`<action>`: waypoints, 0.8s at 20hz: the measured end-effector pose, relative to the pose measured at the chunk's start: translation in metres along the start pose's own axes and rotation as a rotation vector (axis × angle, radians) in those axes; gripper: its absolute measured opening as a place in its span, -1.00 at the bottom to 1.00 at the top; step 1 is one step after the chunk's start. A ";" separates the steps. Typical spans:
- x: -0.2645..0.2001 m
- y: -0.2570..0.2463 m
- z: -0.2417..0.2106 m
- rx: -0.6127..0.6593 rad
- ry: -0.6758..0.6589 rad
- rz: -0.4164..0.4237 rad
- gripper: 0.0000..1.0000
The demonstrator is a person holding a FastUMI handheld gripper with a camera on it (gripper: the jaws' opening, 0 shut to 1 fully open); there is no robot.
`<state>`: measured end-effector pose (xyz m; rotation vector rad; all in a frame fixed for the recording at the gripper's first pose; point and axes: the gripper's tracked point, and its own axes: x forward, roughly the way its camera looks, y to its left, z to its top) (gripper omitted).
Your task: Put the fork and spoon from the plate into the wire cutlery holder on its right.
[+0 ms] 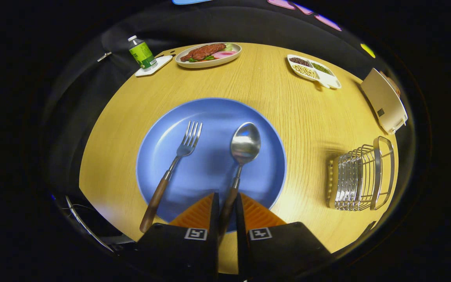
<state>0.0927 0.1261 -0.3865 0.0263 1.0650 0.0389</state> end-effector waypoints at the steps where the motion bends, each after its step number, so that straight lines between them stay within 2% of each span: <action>1: 0.000 0.006 -0.002 0.009 0.010 0.034 -0.73; 5: -0.003 0.013 -0.004 0.014 0.054 0.125 -0.86; 9: -0.019 0.003 -0.006 0.015 0.057 0.137 -0.86; 16: -0.101 -0.017 -0.014 -0.061 0.046 0.206 -0.87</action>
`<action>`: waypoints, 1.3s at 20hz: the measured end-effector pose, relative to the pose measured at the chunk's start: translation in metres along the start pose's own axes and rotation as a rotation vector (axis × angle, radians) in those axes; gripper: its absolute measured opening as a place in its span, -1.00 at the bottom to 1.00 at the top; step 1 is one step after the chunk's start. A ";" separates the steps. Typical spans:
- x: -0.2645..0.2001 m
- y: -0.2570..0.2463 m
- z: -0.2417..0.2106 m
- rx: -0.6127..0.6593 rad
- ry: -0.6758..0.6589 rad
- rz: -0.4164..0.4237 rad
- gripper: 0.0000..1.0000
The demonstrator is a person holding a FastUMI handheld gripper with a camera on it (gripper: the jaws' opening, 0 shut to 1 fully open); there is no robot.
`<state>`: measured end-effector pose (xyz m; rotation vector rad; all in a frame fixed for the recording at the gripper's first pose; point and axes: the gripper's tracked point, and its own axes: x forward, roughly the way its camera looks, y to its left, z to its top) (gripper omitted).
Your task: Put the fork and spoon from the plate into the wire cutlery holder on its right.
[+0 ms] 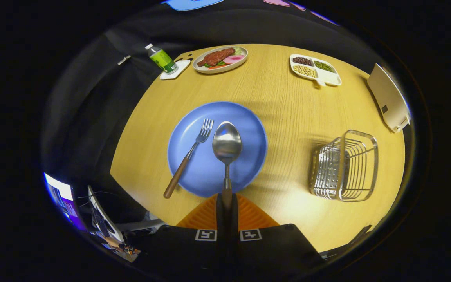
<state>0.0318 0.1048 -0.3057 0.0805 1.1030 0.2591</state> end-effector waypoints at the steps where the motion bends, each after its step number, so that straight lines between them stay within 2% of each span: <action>1: -0.013 -0.002 0.001 -0.010 -0.004 0.012 -0.87; 7: -0.088 -0.051 -0.001 -0.122 0.015 -0.010 -0.87; 12: -0.118 -0.107 -0.007 -0.196 0.107 -0.071 -0.87; 16: -0.124 -0.142 -0.001 -0.202 0.194 -0.106 -0.87; 26: -0.099 -0.166 0.004 -0.215 0.476 -0.088 -0.87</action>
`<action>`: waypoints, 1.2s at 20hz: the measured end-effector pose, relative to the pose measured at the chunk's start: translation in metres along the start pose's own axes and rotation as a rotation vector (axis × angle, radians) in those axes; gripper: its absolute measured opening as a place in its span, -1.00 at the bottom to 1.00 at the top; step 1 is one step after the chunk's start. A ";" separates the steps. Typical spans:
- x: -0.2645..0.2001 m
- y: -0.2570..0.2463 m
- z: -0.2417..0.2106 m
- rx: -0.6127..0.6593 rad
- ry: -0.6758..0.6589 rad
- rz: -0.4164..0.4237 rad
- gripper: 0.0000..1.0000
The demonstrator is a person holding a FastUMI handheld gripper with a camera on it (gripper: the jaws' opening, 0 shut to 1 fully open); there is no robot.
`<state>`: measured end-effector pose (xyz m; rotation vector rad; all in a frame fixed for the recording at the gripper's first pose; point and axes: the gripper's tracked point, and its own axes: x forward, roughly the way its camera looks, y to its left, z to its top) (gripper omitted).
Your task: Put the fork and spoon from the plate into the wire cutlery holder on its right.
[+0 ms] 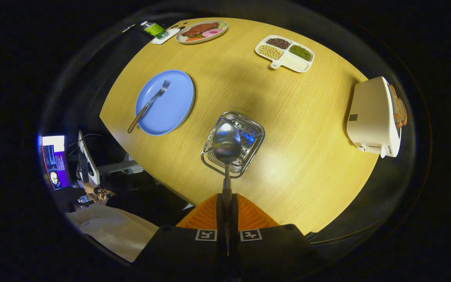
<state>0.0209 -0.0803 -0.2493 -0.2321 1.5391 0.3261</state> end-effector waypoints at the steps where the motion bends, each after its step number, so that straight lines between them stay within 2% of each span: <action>1: 0.003 -0.004 0.003 0.000 0.023 -0.004 -0.87; 8: 0.019 -0.004 0.018 -0.008 0.075 -0.007 -0.82; 10: 0.017 -0.001 0.023 -0.014 0.055 0.001 -0.70; 11: 0.014 -0.001 0.026 -0.019 0.036 -0.001 -0.45; 12: 0.010 0.000 0.028 -0.019 0.012 0.000 -0.32; 13: 0.007 0.002 0.030 -0.014 -0.014 0.009 0.12; 14: 0.003 0.003 0.032 0.001 -0.043 0.014 0.40; 15: -0.002 0.006 0.034 0.022 -0.078 0.025 0.78; 17: -0.012 0.013 0.039 0.070 -0.162 0.040 1.00; 20: -0.029 0.023 0.045 0.088 -0.320 0.028 0.99; 24: -0.046 0.044 0.041 0.107 -0.468 -0.008 0.99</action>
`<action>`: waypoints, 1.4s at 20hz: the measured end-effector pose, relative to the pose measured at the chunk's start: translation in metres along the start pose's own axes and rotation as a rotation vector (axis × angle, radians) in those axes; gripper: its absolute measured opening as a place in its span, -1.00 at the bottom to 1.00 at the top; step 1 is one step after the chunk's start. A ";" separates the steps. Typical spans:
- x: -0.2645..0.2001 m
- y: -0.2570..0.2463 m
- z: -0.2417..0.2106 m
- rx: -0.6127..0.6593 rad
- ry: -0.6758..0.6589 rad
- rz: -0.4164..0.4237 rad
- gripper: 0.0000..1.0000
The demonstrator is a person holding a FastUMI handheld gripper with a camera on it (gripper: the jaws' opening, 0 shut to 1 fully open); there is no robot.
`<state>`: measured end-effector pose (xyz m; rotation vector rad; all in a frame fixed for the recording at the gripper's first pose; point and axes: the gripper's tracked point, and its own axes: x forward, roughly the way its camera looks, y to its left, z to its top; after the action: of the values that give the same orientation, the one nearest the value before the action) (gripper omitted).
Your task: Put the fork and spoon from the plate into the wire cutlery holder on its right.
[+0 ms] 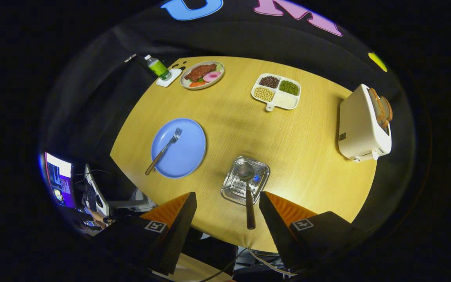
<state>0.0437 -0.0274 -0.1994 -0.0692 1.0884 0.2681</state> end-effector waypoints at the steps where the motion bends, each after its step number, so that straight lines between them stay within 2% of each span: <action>1: -0.003 0.006 0.002 -0.001 -0.043 -0.014 0.99; 4: -0.004 0.032 0.002 0.000 -0.136 -0.022 0.99; 13: 0.023 0.091 0.005 0.076 -0.223 -0.017 0.99; 18: 0.057 0.118 0.008 0.108 -0.192 -0.001 0.99; 28: 0.139 0.169 0.004 0.200 -0.047 0.019 0.99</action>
<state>0.0654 0.1621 -0.3070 0.1251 1.0645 0.1759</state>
